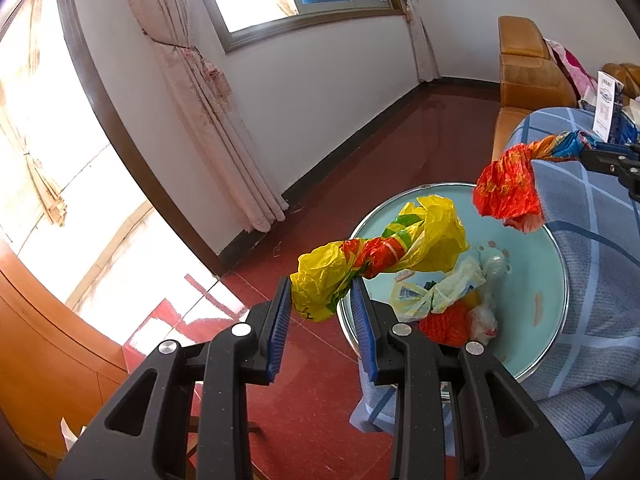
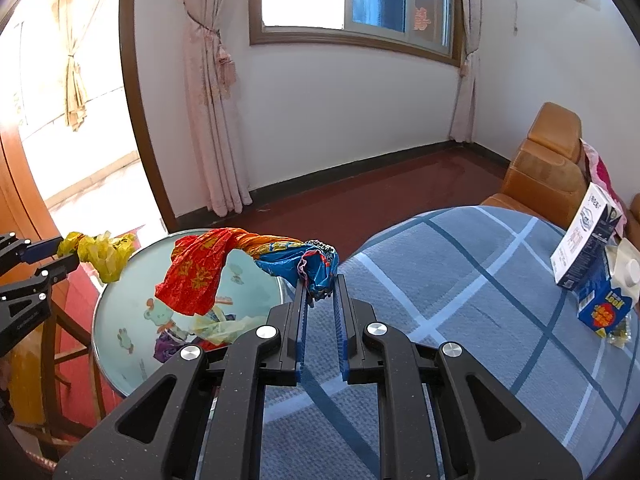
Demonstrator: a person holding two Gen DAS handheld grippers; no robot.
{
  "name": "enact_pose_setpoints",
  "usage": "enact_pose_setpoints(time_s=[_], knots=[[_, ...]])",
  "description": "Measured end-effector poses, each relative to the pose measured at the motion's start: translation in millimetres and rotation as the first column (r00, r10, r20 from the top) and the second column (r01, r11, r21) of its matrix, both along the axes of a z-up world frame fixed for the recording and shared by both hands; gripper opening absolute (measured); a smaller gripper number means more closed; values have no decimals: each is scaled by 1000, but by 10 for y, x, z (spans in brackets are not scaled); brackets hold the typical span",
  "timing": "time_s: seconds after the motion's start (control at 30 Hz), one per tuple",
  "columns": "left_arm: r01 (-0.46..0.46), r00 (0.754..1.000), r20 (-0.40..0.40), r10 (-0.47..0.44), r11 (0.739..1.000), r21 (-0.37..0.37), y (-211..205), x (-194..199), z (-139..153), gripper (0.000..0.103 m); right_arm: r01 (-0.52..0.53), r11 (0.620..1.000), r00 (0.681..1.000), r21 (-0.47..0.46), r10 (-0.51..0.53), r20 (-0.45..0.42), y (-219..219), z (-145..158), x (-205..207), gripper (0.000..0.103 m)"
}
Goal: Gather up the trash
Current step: 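Hold both closed tools with their items above the wastebasket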
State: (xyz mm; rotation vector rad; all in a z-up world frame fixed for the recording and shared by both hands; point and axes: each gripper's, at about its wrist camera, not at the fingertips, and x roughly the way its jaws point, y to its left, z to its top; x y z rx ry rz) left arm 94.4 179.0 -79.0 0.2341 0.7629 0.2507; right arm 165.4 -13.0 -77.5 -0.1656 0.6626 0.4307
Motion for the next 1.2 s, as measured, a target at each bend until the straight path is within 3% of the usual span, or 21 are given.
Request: enact_pose_setpoints(time_s=[1.2], knots=[[-2, 1000, 20, 2, 1000, -3, -46, -32, 60, 31, -26, 1000, 1000, -13, 26, 4, 164, -13, -24, 14]])
